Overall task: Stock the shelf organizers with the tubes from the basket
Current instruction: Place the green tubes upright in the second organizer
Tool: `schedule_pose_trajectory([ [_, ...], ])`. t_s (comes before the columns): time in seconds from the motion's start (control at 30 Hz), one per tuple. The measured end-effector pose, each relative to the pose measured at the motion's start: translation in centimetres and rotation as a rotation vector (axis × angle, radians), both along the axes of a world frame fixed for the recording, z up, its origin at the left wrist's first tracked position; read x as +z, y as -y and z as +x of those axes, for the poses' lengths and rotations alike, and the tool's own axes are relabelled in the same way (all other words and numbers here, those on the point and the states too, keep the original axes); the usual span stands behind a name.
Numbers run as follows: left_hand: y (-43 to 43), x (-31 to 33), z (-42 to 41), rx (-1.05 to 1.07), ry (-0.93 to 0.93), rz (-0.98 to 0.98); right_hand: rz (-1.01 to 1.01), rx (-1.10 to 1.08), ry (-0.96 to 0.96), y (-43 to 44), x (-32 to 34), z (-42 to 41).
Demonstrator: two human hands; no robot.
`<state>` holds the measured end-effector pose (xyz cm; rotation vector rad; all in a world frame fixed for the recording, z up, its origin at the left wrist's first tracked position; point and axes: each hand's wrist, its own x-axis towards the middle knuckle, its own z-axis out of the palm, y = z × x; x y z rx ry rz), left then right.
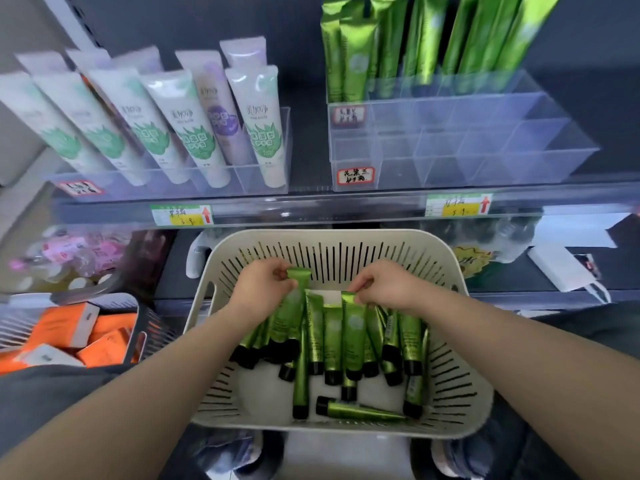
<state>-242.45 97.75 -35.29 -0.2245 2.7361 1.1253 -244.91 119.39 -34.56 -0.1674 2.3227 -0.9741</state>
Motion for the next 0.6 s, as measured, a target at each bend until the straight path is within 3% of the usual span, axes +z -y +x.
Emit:
schedule_pose_trajectory([
  [0.23,-1.9,6.1,0.7,-0.041,-0.054,0.102,-0.052,-0.076,-0.106,-1.5,4.9,0.7],
  [0.6,-5.5,14.7,1.7,-0.158,-0.209,0.014,-0.182,-0.157,-0.267,-4.0,13.6,1.7],
])
